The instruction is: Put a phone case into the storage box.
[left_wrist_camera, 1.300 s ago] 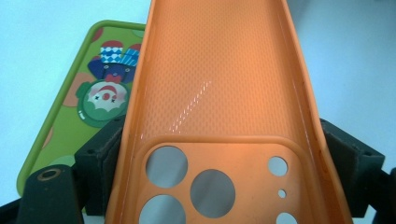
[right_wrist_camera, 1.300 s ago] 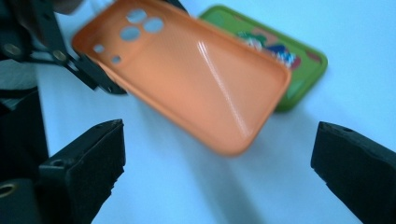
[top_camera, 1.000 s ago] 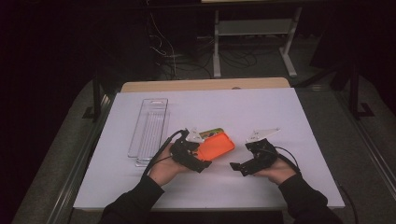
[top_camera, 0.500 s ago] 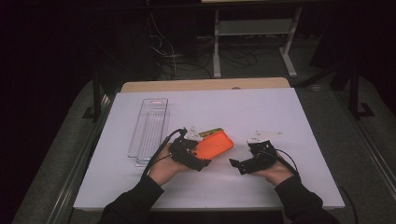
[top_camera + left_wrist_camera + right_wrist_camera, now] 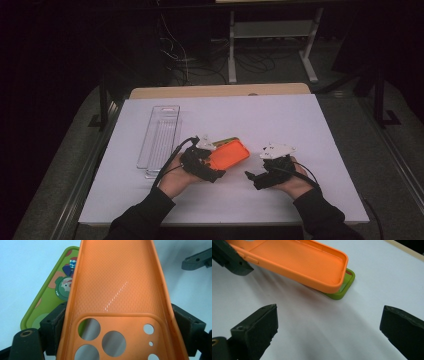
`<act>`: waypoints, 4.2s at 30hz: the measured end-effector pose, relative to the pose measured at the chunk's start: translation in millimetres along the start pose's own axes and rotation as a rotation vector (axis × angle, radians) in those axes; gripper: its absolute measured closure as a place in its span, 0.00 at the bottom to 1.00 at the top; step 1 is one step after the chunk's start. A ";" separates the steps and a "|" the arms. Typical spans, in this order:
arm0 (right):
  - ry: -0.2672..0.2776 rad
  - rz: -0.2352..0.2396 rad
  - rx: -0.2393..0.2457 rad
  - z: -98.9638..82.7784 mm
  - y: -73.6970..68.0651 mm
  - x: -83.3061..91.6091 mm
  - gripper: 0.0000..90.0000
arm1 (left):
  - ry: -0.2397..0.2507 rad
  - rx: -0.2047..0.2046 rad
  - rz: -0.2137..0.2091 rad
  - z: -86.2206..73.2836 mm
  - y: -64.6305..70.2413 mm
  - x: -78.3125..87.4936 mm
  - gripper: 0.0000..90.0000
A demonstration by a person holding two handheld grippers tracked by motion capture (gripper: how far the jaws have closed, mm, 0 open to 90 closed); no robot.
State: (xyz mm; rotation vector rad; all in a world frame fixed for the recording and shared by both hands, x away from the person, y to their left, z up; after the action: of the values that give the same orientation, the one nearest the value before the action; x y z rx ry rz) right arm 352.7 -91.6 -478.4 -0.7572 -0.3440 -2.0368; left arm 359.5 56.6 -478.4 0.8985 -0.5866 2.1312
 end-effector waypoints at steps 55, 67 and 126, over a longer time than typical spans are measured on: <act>-0.147 -0.427 0.761 18.5 4.8 5.4 0.01 | 0.023 0.019 -0.012 3.4 2.5 -0.9 0.18; -0.161 -0.520 0.915 26.3 -1.1 -1.0 0.06 | 0.022 0.023 -0.019 4.3 4.4 0.8 0.18; -0.195 -0.550 1.151 38.4 -29.6 -33.6 0.87 | 0.051 -0.021 -0.032 6.4 3.4 8.0 0.15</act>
State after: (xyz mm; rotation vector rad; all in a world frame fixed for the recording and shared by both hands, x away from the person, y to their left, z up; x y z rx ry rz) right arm 356.1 -33.6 -468.5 -0.1095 -1.7861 -1.7836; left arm 355.7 54.0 -468.6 0.8344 -0.5644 2.1094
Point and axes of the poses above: each handheld gripper's, and its own axes: x roughly backward along the jaws, z roughly out of its top, y roughly to its right, the point moved 10 cm from there along -x, roughly forward along the jaws, and after that the axes turned 13 degrees about z, right-handed, at the moved point
